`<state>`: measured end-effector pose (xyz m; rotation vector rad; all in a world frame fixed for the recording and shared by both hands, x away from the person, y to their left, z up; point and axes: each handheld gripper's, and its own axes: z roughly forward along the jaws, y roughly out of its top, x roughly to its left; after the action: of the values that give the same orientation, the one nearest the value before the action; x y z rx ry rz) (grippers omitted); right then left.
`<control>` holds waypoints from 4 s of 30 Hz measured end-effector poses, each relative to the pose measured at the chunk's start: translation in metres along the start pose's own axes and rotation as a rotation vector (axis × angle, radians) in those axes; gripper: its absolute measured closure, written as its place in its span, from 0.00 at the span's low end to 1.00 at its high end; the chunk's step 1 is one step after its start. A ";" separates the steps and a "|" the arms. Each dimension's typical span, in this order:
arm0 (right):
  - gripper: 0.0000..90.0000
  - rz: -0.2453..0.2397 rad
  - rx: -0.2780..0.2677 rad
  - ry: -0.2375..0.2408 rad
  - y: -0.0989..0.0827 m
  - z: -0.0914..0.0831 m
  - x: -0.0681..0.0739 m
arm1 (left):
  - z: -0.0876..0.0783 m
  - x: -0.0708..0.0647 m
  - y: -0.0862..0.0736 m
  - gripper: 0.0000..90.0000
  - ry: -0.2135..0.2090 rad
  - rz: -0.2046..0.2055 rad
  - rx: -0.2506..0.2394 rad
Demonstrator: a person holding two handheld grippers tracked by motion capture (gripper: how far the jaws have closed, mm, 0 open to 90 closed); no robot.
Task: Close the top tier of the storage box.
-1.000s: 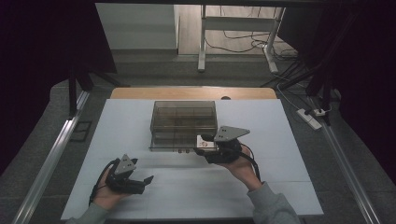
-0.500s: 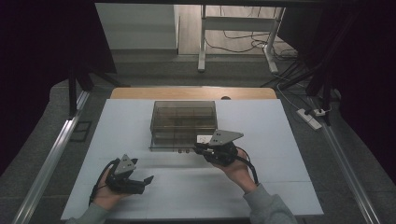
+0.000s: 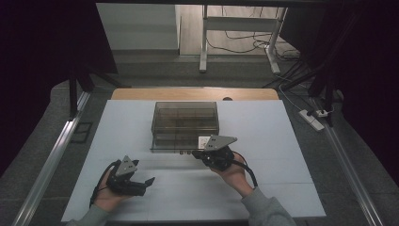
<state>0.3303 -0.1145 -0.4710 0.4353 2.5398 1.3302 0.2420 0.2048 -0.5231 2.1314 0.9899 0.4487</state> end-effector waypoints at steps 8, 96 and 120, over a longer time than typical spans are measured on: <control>1.00 0.000 0.007 -0.021 -0.003 0.004 0.001 | 0.000 0.000 0.000 0.13 -0.002 0.002 0.001; 1.00 0.056 -0.037 -0.120 -0.007 0.021 -0.025 | 0.002 -0.001 0.000 0.13 0.001 0.010 0.010; 1.00 0.063 -0.041 -0.150 -0.003 0.028 -0.033 | 0.002 -0.001 0.000 0.13 0.001 0.009 0.012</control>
<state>0.3704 -0.1077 -0.4863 0.5888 2.3908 1.3163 0.2425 0.2031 -0.5244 2.1474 0.9857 0.4490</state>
